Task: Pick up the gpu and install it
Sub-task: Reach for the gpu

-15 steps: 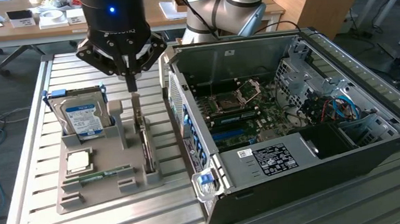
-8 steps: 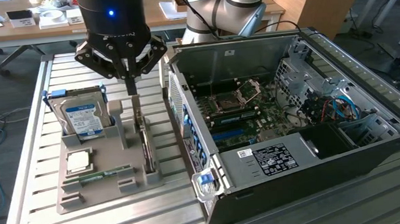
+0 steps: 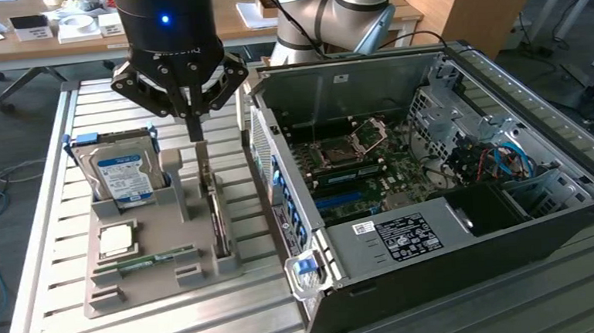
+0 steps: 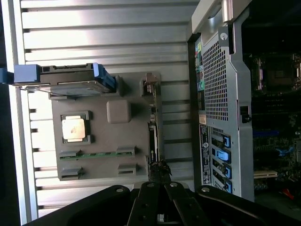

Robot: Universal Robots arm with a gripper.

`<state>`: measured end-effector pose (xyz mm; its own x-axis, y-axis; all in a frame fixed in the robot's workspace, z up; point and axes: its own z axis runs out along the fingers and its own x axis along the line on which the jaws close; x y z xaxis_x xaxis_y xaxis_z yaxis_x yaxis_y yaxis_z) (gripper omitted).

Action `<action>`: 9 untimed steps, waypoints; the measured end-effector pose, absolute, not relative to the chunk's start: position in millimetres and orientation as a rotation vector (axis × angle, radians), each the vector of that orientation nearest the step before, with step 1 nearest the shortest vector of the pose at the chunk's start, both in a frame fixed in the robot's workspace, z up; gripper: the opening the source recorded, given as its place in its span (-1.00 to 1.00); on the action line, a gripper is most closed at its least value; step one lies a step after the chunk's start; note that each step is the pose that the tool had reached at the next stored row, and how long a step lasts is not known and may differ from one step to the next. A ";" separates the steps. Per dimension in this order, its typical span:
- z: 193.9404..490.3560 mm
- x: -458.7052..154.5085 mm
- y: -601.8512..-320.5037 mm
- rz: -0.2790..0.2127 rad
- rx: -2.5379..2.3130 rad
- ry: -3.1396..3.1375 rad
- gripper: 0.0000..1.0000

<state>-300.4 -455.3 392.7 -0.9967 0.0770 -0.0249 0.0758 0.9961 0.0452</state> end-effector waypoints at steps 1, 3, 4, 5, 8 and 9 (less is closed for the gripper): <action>392.7 -300.4 -455.3 0.069 0.119 3.112 -0.79; 392.7 -300.4 -455.3 0.069 0.119 3.112 -0.79; 392.7 -300.5 -455.3 0.069 0.119 3.112 -0.79; 392.7 -300.5 -455.3 0.069 0.119 3.112 -0.77; 392.7 -300.4 -455.3 0.069 0.119 3.112 -0.54; 392.7 -300.4 -455.3 0.069 0.119 3.112 -0.54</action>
<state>-300.4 -455.3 392.7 -0.9967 0.0769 -0.0249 0.0758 0.9961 0.0452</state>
